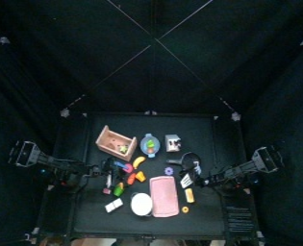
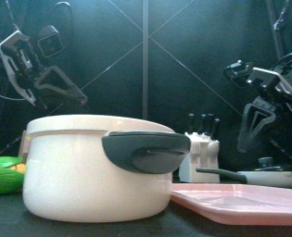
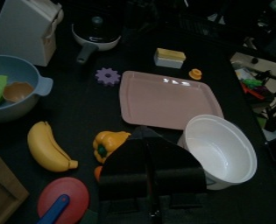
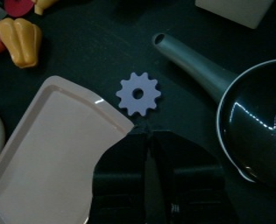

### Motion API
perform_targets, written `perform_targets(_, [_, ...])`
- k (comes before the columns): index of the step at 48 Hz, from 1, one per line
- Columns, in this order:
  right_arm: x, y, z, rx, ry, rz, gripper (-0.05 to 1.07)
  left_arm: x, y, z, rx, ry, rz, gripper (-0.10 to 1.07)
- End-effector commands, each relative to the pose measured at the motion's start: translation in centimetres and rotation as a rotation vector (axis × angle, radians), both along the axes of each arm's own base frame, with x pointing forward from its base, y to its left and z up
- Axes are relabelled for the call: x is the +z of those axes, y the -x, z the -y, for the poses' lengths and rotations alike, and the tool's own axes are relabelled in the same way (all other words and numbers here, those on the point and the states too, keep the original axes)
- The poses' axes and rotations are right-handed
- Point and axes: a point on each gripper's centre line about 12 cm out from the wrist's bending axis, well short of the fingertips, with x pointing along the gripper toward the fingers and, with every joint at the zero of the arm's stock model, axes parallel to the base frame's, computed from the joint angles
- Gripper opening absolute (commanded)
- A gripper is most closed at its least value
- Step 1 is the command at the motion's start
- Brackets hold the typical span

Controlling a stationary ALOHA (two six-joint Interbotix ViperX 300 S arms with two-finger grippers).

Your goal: Grab purple gear

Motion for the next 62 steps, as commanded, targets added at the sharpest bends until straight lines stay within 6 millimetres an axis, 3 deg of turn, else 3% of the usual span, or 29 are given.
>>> perform_targets(1, [1.0,-0.6,0.1,-0.014,-0.014,0.035,0.49,0.9,-0.6,0.1,0.0,0.002,0.033,-0.03])
perform_targets(24, [1.0,-1.7,1.4,-0.066,-0.002,0.032,0.76,1.8,-1.3,0.7,-0.019,0.002,0.061,-0.03])
perform_targets(38, [-0.4,-4.0,0.9,-0.061,0.013,-0.017,0.92,1.9,-1.4,0.7,-0.022,0.001,0.063,-0.03])
perform_targets(62, [-2.8,-5.5,2.2,-0.115,-0.008,-0.081,0.94,1.4,-1.0,0.6,-0.021,0.0,0.047,-0.03])
